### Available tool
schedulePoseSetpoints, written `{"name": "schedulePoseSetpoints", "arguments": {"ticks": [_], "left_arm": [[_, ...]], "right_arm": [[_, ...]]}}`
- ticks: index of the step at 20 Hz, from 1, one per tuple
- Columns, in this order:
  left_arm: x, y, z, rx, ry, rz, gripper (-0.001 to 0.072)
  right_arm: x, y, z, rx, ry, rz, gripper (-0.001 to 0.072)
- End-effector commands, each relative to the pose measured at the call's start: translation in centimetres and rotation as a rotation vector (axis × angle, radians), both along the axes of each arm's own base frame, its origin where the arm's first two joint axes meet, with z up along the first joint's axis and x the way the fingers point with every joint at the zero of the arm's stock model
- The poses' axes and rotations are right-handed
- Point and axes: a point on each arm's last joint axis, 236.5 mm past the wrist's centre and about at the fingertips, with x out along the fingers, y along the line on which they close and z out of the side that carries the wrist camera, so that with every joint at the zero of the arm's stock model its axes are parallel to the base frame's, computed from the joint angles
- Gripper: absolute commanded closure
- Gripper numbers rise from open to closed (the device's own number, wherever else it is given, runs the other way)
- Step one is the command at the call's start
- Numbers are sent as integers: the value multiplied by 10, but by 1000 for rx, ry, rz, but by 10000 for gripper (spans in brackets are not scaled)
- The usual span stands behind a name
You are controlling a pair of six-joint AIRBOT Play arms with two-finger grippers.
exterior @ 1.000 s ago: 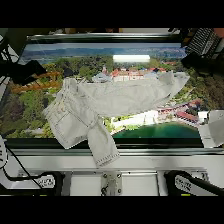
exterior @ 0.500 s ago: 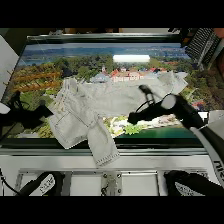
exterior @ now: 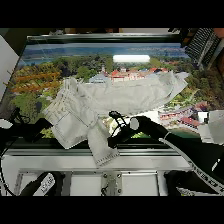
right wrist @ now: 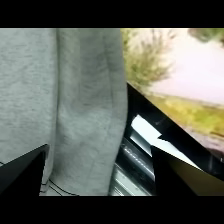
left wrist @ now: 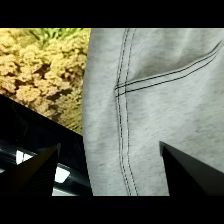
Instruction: Fold the clothes and pants, and hang the long-sleeved shirts on hangers.
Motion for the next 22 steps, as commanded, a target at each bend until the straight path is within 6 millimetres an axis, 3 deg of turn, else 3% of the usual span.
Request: {"name": "schedulePoseSetpoints", "arguments": {"ticks": [1,2,3,7,8,9,11,12,13,15,19,22], "left_arm": [[1,3,-1,7,-7,12,36],[1,3,-1,7,-8,13,36],[1,3,-1,6,-8,12,36],[1,3,-1,5,-9,13,36],[1,3,-1,5,-9,13,36],[1,3,-1,5,-7,12,36],[1,4,-1,11,-8,12,36],[2,5,-1,14,-12,14,36],[2,5,-3,12,-9,17,36],[-1,0,-17,-28,39,19,36],[13,-28,-37,-201,52,40,36],[22,-43,-47,-216,53,9,36]], "right_arm": [[-7,20,-1,39,10,-20,26],[-9,22,0,48,19,-26,151],[-9,23,0,49,19,-25,212],[-6,24,0,54,6,-33,235],[-6,24,0,54,5,-34,434],[-5,23,1,52,4,-31,681],[2,13,12,50,-6,-27,688],[11,-2,22,33,-20,-18,688],[19,-24,31,0,-43,-5,688],[38,-92,47,-129,-97,6,687],[53,-274,84,-534,-156,-115,687],[50,-378,114,-704,-197,-367,687]]}}
